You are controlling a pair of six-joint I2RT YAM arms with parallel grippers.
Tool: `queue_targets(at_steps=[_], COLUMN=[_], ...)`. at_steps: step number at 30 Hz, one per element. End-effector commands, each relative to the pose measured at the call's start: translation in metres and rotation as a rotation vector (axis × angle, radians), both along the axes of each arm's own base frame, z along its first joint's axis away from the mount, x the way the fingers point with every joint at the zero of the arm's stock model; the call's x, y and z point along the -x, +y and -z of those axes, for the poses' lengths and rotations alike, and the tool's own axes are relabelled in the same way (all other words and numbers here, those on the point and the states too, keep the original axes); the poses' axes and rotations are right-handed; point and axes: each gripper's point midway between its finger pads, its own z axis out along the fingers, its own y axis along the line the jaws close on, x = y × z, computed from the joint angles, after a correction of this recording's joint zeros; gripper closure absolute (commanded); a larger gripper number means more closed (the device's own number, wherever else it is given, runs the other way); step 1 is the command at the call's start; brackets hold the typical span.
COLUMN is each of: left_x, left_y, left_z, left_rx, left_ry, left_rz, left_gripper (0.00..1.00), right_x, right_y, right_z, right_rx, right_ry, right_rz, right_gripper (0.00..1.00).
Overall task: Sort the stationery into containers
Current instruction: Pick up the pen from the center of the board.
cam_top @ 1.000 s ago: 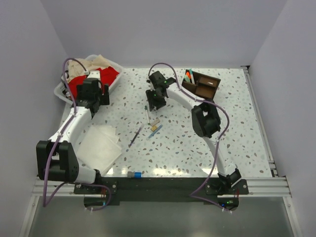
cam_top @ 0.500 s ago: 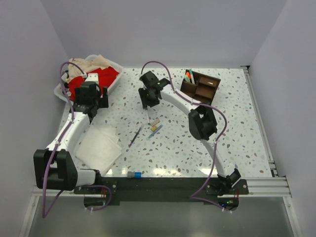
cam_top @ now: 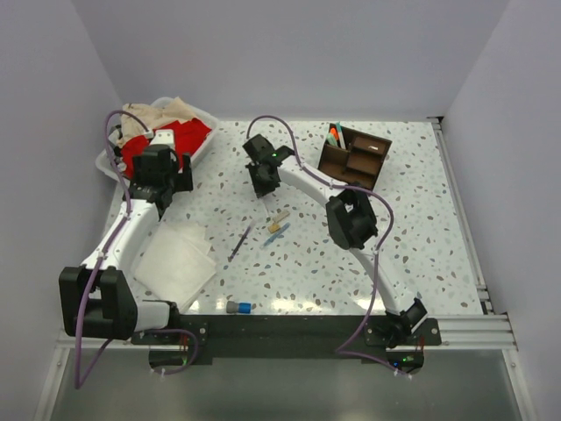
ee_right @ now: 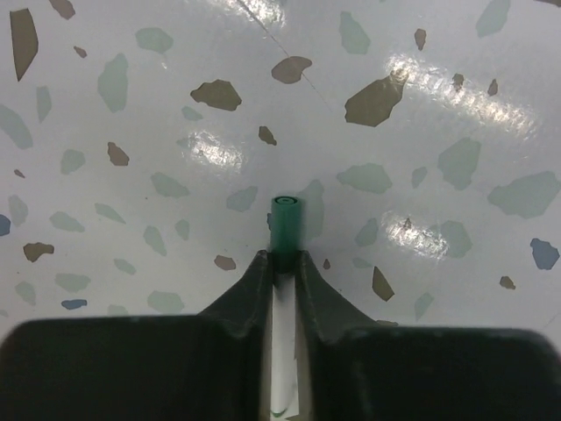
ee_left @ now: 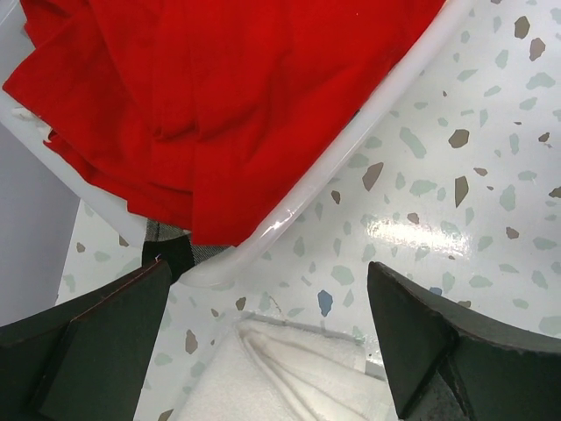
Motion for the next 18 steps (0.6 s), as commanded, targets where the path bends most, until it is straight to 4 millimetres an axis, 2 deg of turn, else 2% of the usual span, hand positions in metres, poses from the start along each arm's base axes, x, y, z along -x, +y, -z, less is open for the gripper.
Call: queue_targets(at_steps=[1,4,5,6,7,8,9,10,11,12,15,16,17,18], left_x=[-0.010,-0.016,-0.018,-0.022,-0.025,-0.028,-0.031,-0.035,-0.039,-0.042,-0.053,-0.057,-0.062,-0.067], left_y=[-0.001,0.000,0.001,0.001,-0.001,-0.003,-0.002,-0.008,-0.013,-0.009,-0.014,-0.019,-0.026,-0.036], left_z=[-0.026,-0.032,-0.034,-0.041,-0.044,-0.046,-0.049,-0.052,-0.049,-0.051,-0.049,-0.050,-0.045,-0.049], left_rx=[0.035,0.044,0.045,0.047,0.056,0.066,0.077,0.105,0.131,0.155,0.158,0.165,0.167,0.172], left_ry=[-0.092,-0.098,-0.098,-0.113,-0.124,-0.136,-0.149,-0.166,-0.165,-0.171,-0.168,-0.174,-0.158,-0.167], left_rz=[-0.004,-0.001,0.003,0.008,0.025,0.033,0.038,0.071,0.086,0.091,0.134,0.169,0.220,0.269], left_gripper=[0.01,0.01,0.01,0.01,0.02,0.02,0.02,0.03,0.03,0.03,0.03,0.00,0.00,0.00], right_x=[0.007,0.010,0.006,-0.001,-0.008,-0.019,-0.027,-0.038,-0.052,-0.058,-0.077,-0.075,-0.081,-0.081], right_y=[-0.018,-0.029,-0.026,-0.025,-0.029,-0.029,-0.030,-0.044,-0.043,-0.065,-0.085,-0.107,-0.114,-0.124], right_z=[0.029,0.019,0.008,-0.025,-0.039,-0.062,-0.098,-0.114,-0.141,-0.169,-0.228,-0.241,-0.266,-0.277], right_rx=[0.117,0.155,0.139,0.107,0.090,0.043,-0.019,-0.059,-0.135,-0.174,-0.254,-0.235,-0.259,-0.257], right_ry=[0.017,0.003,-0.030,-0.092,-0.120,-0.173,-0.230,-0.253,-0.330,-0.382,-0.592,-0.648,-0.746,-0.797], right_rz=[-0.007,-0.052,-0.073,-0.081,-0.089,-0.078,-0.068,-0.038,-0.029,0.003,0.004,-0.001,0.004,0.007], right_gripper=[1.00,1.00,1.00,1.00,1.00,1.00,1.00,1.00,1.00,1.00,1.00,1.00,1.00,1.00])
